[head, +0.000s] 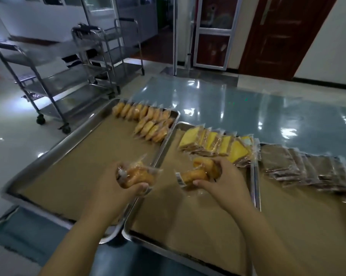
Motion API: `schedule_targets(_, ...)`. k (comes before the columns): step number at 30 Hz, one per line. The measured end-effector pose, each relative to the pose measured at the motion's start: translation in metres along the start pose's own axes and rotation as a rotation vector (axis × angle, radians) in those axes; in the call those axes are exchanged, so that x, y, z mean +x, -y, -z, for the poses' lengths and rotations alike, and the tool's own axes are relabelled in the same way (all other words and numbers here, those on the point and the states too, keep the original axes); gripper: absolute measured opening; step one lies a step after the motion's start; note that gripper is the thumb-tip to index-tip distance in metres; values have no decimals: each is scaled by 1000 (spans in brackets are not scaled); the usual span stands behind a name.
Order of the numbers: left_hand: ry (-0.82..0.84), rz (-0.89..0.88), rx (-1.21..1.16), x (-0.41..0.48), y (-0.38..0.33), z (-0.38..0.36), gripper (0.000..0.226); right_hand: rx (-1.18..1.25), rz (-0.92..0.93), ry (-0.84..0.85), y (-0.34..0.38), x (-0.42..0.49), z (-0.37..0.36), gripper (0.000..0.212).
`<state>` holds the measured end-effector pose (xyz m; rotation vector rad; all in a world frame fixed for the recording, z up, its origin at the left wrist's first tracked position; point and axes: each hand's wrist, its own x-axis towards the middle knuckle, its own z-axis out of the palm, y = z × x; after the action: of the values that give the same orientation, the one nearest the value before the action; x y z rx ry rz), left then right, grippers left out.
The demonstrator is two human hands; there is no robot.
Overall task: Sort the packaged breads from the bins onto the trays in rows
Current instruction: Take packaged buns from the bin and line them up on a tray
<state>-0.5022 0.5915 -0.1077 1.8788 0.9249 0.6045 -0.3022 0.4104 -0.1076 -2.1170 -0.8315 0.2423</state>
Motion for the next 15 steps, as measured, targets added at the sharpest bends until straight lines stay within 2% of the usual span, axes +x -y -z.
schedule_targets(3, 30, 59, -12, 22, 23, 15, 58, -81, -12, 52, 18, 16, -25, 57)
schedule_targets(6, 39, 89, -29, 42, 43, 22, 57, -141, -28, 74, 33, 28, -49, 58)
schedule_targets(10, 109, 108, -53, 81, 70, 36, 52, -186, -84, 69, 54, 42, -87, 58)
schedule_targets(15, 181, 89, -50, 140, 95, 70, 57, -254, -160, 31, 93, 64, -144, 57)
